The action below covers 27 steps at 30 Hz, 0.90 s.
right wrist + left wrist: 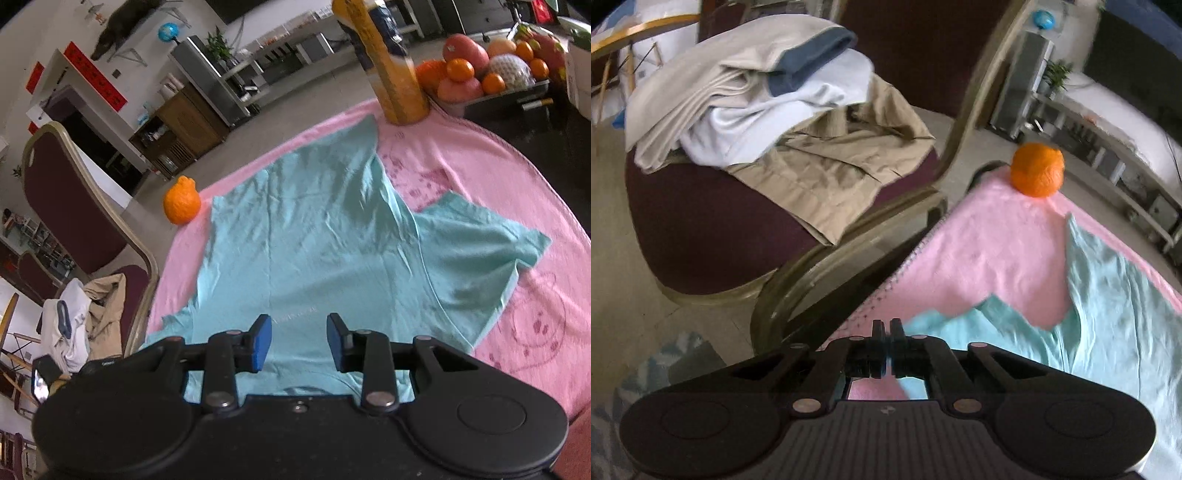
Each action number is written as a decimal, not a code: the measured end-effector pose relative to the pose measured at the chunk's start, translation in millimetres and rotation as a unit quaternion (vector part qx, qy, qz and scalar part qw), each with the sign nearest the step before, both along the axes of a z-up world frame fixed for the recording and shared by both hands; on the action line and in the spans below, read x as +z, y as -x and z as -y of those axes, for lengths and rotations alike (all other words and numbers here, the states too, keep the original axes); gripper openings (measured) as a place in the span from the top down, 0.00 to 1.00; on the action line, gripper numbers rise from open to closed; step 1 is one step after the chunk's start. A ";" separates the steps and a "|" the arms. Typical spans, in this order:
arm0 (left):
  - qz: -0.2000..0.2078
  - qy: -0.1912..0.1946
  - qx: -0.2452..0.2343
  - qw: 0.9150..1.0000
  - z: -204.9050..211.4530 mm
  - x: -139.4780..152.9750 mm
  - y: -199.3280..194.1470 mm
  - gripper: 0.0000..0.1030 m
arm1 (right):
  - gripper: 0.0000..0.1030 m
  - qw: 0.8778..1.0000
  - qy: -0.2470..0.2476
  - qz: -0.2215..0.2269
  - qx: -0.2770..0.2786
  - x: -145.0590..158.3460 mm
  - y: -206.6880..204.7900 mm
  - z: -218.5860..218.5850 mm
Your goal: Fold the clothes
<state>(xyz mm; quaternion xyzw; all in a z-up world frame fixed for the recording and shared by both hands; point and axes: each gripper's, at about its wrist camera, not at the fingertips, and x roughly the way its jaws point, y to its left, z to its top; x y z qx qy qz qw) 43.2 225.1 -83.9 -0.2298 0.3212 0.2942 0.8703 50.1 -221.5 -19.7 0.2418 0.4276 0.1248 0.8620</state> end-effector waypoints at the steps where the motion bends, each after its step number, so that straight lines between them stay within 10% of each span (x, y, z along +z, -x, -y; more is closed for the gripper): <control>1: 0.014 0.005 0.008 1.000 -2.9 3.3 6.4 0.86 | 0.68 1.000 -0.002 -0.002 -0.003 -1.0 1.0 3.5; 6: 0.036 0.034 -0.068 0.996 6.3 18.3 30.2 0.73 | 0.65 1.000 -0.005 -0.007 -0.020 -2.2 4.1 26.3; 10: -0.005 0.078 -0.233 0.969 43.4 5.7 19.2 0.79 | 0.66 0.999 -0.006 -0.039 -0.029 -23.8 -4.1 39.0; 21: -0.205 -0.098 -0.285 0.931 98.6 -14.2 11.9 0.83 | 0.86 0.979 0.182 -0.088 0.039 -84.7 -21.5 22.7; 27: -0.145 -0.056 -0.262 0.952 78.9 5.8 38.5 0.90 | 0.83 0.984 0.149 -0.092 -0.002 -65.3 -0.4 57.1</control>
